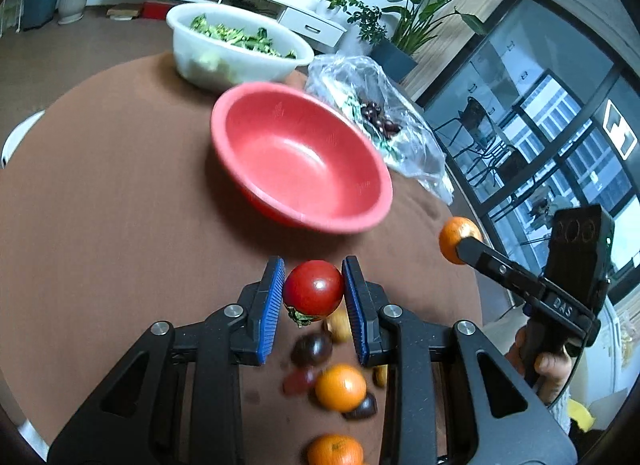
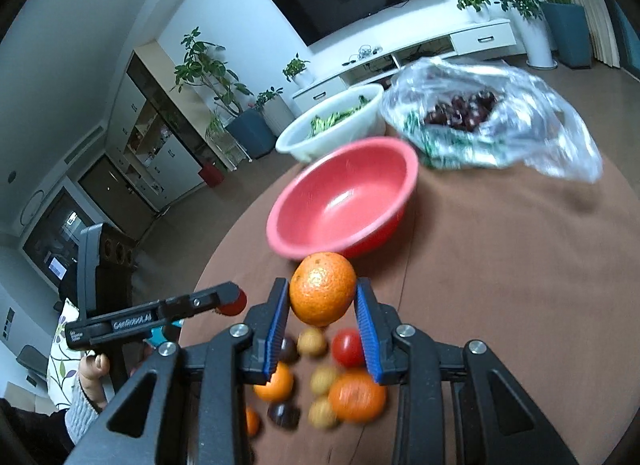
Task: Organize fruits
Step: 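Carry the mandarin with the right gripper into the red bowl while the left drops the tomato there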
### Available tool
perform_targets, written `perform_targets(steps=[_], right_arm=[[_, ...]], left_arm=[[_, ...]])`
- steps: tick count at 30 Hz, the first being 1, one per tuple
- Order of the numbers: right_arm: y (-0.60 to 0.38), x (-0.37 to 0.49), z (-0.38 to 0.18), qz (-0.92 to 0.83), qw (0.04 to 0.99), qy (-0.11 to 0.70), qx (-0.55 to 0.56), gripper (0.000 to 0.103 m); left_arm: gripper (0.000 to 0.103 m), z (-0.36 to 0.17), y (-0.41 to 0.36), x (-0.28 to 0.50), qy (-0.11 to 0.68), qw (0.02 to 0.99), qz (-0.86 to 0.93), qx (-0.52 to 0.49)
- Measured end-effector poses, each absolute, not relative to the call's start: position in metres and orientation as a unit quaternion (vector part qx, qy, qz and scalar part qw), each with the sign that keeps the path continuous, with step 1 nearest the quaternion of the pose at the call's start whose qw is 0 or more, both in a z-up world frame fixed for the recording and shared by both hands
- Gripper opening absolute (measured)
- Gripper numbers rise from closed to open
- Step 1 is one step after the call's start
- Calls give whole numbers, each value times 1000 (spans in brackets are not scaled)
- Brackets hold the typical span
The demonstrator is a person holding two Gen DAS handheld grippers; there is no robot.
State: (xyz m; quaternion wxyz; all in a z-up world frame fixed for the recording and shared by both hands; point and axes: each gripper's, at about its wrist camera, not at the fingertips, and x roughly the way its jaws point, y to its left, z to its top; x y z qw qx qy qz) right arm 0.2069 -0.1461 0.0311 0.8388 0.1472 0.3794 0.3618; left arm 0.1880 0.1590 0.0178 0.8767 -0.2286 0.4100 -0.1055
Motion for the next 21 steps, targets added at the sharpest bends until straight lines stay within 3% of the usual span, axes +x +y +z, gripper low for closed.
perform_targets(steps=[21], right_arm=[[-73,294,8,336,850,405,20,36]], left_arm=[[28,4,139,297,433,887,-93,-133]])
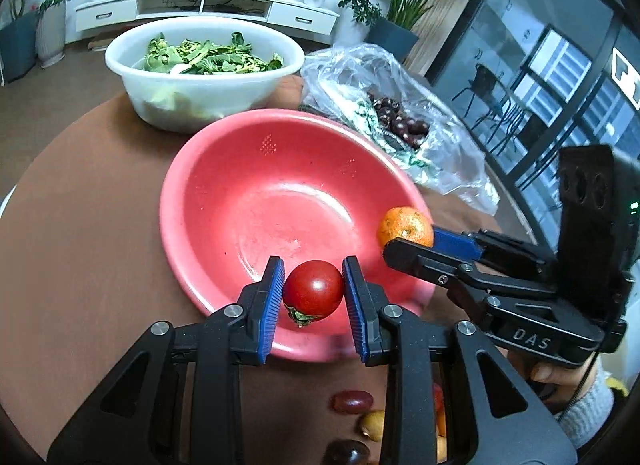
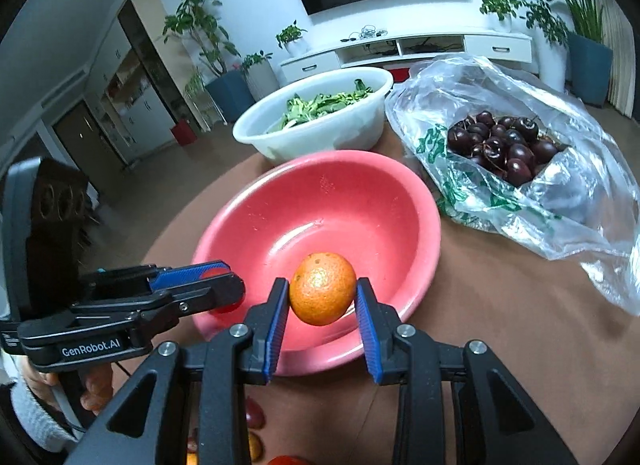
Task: Organize fruits
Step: 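Carry the mandarin with the right gripper into the red bowl while the left drops the tomato there, then move both open grippers back from the red bowl to the fruit pile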
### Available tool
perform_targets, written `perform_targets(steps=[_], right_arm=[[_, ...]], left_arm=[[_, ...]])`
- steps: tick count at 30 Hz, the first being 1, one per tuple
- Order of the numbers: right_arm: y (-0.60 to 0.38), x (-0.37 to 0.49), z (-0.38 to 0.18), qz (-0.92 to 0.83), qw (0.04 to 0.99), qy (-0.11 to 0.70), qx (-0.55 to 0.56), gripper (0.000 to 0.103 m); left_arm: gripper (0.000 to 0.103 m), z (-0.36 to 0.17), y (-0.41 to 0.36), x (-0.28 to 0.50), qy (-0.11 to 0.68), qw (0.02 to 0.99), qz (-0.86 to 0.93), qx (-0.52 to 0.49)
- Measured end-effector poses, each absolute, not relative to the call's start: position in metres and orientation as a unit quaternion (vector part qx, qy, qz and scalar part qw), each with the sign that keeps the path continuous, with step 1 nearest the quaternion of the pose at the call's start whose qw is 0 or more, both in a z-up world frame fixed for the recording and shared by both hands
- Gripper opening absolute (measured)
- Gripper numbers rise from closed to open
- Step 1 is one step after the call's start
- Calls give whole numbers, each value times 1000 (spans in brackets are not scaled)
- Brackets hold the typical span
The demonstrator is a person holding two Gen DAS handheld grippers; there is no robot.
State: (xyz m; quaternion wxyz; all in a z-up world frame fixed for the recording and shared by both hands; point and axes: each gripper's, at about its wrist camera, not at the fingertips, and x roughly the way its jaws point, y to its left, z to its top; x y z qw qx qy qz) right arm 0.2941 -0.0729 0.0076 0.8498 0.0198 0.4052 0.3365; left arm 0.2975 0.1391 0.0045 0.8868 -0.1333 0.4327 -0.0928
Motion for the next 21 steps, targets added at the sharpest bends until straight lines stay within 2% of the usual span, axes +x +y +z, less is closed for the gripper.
perform_targets(steps=[8,11,13,15,21], right_arm=[[-67,289,6,329,860,390,-20,38],[-65,286,10,323,865,382,-29,51],[-65,282,14,321,869,374,-37,53],[-68,279,18,320,872,369,-36,53],[-84,256,33,318,881,350,-26,53]], left_arm=[[29,-3,129,303,428,897,-76,-78],[29,-3,126,303,426,900,-72,-58],[35,-3,124,302,423,902,-70,-50],[49,-3,125,299,420,903,-69,-53],[51,9,131,283,405,909,-72,-73]])
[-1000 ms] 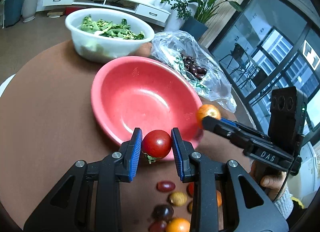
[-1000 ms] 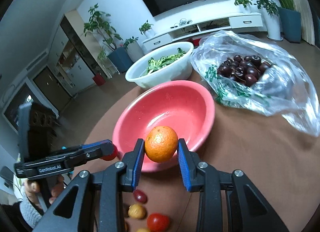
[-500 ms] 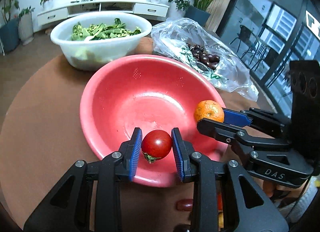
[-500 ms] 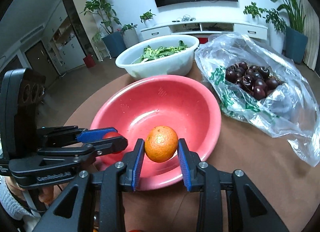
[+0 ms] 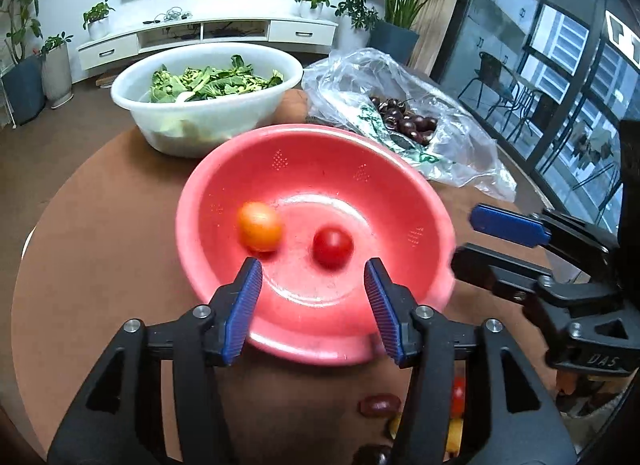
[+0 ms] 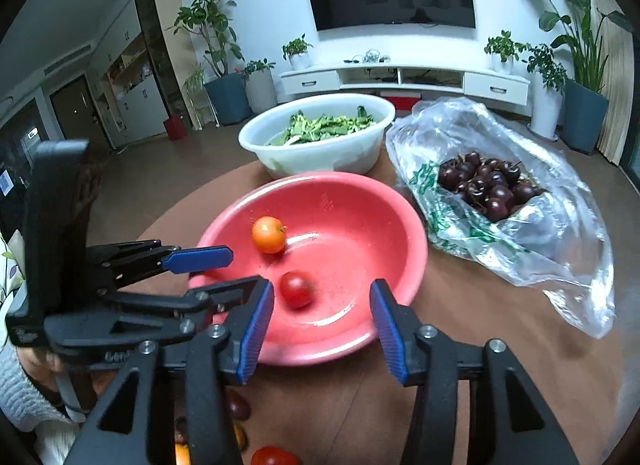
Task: Organize fruits
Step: 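Move both open grippers back from the red bowl to the fruit pile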
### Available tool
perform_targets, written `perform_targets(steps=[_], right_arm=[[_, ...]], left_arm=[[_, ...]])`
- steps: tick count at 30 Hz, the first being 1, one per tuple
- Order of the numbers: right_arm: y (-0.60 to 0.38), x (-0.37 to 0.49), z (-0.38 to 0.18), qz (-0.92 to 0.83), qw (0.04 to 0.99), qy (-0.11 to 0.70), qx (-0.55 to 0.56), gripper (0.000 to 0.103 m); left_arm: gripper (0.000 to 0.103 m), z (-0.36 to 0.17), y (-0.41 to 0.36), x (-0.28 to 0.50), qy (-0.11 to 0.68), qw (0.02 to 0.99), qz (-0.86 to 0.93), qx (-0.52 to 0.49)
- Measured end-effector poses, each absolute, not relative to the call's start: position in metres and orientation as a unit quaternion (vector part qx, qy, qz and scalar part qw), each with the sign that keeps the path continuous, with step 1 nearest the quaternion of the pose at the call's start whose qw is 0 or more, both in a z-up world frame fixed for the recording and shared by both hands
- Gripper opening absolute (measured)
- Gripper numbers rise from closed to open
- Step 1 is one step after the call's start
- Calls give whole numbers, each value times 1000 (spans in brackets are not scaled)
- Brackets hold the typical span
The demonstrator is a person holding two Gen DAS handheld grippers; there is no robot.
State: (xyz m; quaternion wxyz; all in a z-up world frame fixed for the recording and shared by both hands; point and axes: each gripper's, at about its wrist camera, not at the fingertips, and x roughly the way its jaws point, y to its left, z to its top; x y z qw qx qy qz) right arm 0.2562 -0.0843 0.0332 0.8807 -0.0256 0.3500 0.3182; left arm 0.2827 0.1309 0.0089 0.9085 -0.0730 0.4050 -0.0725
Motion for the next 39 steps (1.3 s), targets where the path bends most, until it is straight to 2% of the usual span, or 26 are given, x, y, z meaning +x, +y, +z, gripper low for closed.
perform_targets(steps=[10,24,39], right_arm=[[-129,189,37,313,886,342,13,54],[-141,132,1,311,878,365,3,55],[-127,134,-19,310,868,387,-11,55]], left_arm=[[51,20,129,195,397,909,-89,-90],[52,-8,111,79,419,896,-92,-112],[52,-14,99,63,428,893,-97,-96]])
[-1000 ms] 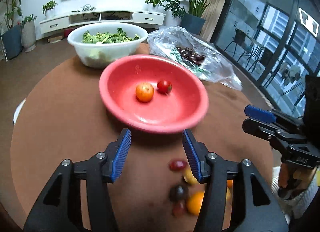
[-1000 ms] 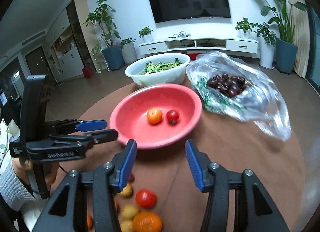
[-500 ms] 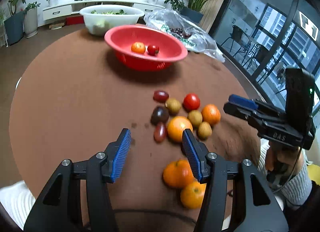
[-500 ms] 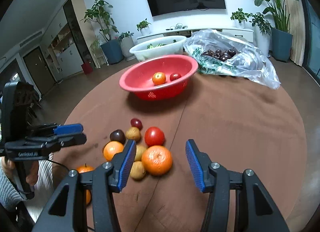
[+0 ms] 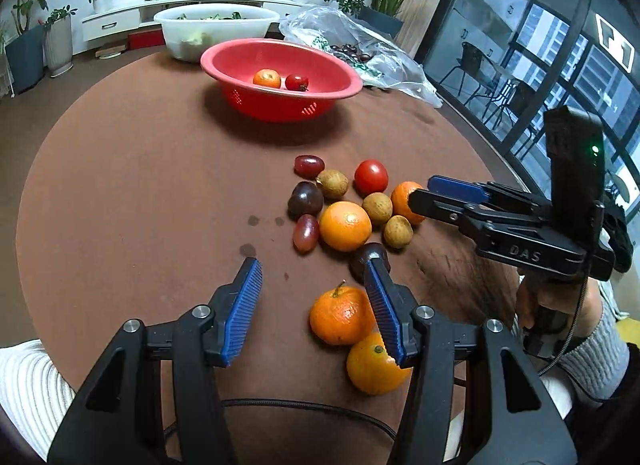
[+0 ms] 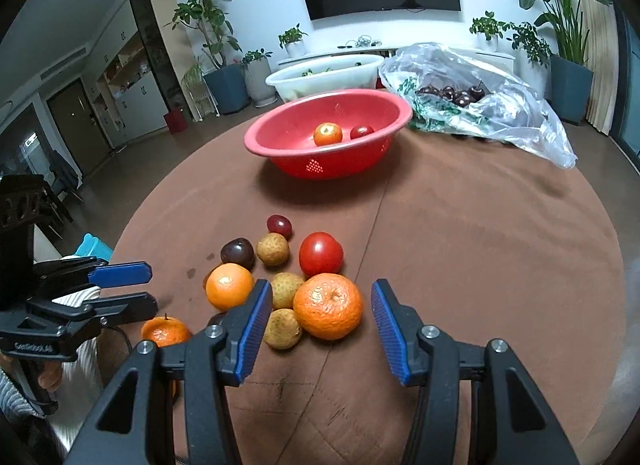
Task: Organize fruits
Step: 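Move both open grippers back from the red bowl to the fruit pile, then grasp a mandarin with the right gripper while the left gripper grasps another mandarin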
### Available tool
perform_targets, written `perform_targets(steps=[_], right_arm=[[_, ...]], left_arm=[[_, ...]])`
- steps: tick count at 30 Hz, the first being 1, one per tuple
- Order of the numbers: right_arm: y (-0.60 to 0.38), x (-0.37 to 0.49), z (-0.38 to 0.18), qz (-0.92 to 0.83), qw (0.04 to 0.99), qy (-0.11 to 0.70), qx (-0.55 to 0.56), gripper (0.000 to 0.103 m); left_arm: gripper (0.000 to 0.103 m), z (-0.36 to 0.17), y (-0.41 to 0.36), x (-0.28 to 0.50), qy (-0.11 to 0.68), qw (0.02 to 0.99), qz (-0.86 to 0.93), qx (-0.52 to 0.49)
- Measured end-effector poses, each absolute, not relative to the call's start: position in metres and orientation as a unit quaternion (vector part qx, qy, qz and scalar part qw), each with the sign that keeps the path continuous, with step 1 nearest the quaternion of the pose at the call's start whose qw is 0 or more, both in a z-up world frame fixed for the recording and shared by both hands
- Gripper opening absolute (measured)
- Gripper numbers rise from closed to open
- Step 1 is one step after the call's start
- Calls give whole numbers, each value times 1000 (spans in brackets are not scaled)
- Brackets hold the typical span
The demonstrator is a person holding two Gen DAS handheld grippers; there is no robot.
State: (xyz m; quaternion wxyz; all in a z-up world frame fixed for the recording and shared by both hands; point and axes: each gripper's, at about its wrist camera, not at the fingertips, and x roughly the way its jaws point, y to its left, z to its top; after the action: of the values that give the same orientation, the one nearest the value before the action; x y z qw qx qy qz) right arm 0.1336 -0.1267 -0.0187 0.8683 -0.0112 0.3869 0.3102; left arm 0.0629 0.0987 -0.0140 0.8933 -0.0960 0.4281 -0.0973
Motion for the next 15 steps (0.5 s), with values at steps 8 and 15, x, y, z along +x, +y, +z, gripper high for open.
perform_targets(steps=[8,15], right_arm=[[-131,144,-30,308,855,417,13,44],[-143,149,-32,316,842,432,66,43]], left_arm=[[52,-17,91,68,435,890,-108,-86],[52,-24,81,69,452,882,-115,-72]])
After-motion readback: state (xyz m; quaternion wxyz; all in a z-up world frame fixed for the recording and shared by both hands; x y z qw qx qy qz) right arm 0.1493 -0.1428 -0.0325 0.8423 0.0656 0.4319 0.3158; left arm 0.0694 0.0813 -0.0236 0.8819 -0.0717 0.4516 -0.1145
